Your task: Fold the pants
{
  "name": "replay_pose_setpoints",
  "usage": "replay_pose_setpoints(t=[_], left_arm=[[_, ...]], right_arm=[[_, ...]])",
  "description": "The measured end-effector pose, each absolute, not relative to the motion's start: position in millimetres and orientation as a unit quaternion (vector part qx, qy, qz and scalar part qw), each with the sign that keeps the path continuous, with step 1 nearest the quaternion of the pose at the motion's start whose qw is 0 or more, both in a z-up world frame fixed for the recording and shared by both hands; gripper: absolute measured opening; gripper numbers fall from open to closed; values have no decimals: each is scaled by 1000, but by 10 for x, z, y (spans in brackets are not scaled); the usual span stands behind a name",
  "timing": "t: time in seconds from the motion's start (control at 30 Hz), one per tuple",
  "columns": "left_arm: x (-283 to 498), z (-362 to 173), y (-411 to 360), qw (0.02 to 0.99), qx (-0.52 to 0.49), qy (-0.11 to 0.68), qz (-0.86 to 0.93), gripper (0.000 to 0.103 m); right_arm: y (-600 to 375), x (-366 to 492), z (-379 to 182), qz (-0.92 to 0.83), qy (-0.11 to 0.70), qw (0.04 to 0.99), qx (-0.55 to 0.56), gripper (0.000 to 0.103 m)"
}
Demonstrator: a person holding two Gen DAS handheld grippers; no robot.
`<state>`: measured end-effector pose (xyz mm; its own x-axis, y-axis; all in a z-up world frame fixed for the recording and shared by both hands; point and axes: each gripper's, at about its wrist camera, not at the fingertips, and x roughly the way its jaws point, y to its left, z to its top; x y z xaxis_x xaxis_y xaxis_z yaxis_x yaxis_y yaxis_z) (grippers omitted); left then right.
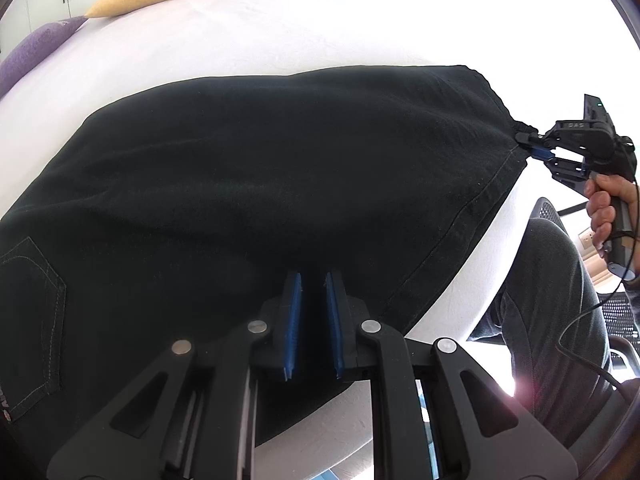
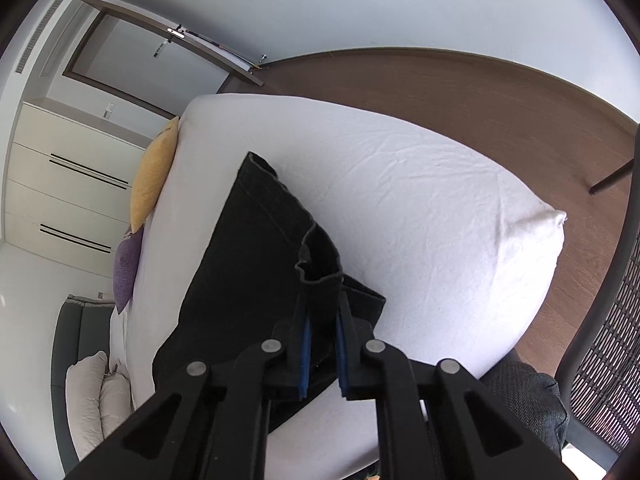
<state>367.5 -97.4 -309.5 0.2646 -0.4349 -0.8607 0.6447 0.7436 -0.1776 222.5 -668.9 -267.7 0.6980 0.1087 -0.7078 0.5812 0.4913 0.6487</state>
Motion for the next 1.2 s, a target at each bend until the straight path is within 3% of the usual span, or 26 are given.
replay_pose_setpoints(t=[0.37, 0.47, 0.67, 0.97, 1.1, 1.13, 1.2], left_arm=[[3618, -3083, -968, 790, 106, 500, -339, 12], [3586, -3098, -950, 791, 107, 498, -340, 12], [3598, -3146, -933, 788, 90, 501, -347, 12], [3627, -3218, -914, 791, 74, 504, -338, 12], [3610, -3193, -936, 797, 74, 498, -334, 12], [3606, -3159, -919, 800, 74, 495, -332, 12], [3600, -3061, -814, 813, 65, 484, -318, 12]], right_arm=[[-6720, 2111, -2670, -141, 370, 788, 472, 13], [-6855, 2029, -2564, -183, 370, 782, 468, 30], [-6733, 2112, -2094, -152, 332, 827, 427, 30], [-5986, 2738, -2042, -17, 388, 845, 368, 30], [-6128, 2821, -2392, -37, 442, 809, 386, 37], [-6223, 2799, -2536, -57, 460, 792, 397, 29], [-6406, 2698, -2714, -63, 458, 771, 438, 0]])
